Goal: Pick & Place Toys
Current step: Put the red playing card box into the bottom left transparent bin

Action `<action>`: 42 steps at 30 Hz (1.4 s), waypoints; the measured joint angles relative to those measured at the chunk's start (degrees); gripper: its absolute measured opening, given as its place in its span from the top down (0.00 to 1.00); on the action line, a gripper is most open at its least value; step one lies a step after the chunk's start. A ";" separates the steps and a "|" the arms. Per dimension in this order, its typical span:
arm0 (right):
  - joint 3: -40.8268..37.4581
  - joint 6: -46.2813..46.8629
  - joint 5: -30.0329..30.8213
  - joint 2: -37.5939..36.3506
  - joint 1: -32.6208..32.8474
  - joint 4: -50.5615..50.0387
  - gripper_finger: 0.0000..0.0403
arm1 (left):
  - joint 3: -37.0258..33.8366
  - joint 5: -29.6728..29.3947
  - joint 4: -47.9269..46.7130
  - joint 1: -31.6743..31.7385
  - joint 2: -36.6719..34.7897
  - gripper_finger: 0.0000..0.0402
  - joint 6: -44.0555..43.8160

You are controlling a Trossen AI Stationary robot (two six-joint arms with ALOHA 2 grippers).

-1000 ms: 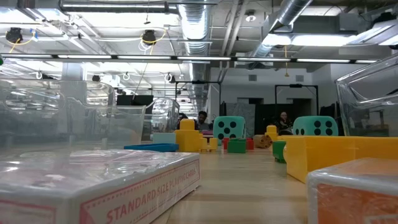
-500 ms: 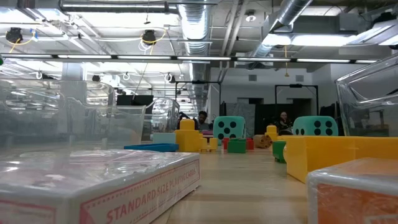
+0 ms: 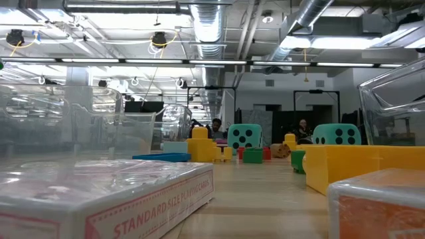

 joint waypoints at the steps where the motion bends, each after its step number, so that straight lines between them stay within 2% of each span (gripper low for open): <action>1: 0.00 0.00 0.00 0.00 0.00 0.00 0.12 | 1.00 -0.11 -1.86 0.28 -0.04 1.00 0.00; 5: 0.00 0.00 0.02 0.00 0.00 -0.02 0.12 | 2.65 -0.44 -8.21 0.79 -0.06 1.00 -0.79; 9: 0.00 0.00 0.00 0.00 0.00 -0.09 0.12 | 2.49 2.93 -12.60 1.06 0.01 1.00 -4.30; 20: 0.00 0.02 -0.09 0.00 0.00 -0.20 0.12 | 2.47 3.58 -14.19 0.90 0.68 1.00 -6.32; 28: 0.00 0.00 -0.22 0.00 0.00 -0.37 0.12 | 2.47 6.60 -15.08 1.17 4.78 1.00 -5.03; 33: 0.00 0.02 -0.22 0.00 0.00 -0.37 0.12 | 2.56 5.94 -12.71 0.46 4.29 1.00 -5.03; 37: 0.00 0.01 -0.22 0.00 0.00 -0.37 0.12 | 2.62 3.13 -14.47 -0.17 3.05 1.00 -6.59; 42: 0.00 0.00 -0.22 0.00 0.00 -0.39 0.12 | 2.20 2.97 -15.55 -0.15 3.04 1.00 -7.99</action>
